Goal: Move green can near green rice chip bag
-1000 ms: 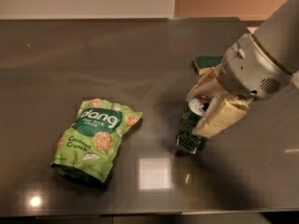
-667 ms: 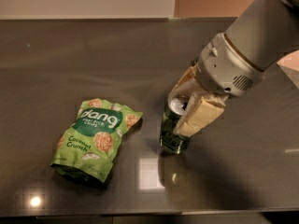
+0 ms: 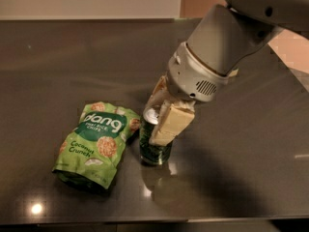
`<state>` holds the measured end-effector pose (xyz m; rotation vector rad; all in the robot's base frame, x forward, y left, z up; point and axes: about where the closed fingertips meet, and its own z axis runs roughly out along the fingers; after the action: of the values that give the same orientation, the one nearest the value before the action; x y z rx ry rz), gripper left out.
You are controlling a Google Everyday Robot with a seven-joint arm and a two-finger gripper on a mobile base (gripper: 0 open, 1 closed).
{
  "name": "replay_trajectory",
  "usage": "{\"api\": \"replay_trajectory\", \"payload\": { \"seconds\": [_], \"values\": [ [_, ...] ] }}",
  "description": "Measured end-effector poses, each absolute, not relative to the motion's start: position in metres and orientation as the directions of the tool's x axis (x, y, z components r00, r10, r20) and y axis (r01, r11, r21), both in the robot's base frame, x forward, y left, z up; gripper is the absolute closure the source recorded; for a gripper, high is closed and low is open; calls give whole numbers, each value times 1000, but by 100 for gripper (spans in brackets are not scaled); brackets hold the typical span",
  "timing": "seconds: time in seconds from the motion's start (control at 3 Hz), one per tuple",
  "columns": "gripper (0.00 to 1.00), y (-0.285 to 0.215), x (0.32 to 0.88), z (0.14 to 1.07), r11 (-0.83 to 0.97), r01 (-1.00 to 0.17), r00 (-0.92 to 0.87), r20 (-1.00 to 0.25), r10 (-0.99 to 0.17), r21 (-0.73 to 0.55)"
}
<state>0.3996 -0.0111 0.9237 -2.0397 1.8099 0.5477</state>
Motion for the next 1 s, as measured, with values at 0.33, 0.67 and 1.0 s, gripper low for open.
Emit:
{"api": "replay_trajectory", "payload": {
  "seconds": [0.33,0.67,1.0],
  "values": [
    [100,7,402,919,-137,-990,120,-511,-851,-4],
    [81,18,405,915,-152,-988,137,-506,-852,-13],
    [58,22,405,910,-164,-986,151,-499,-854,-19]
  ]
}}
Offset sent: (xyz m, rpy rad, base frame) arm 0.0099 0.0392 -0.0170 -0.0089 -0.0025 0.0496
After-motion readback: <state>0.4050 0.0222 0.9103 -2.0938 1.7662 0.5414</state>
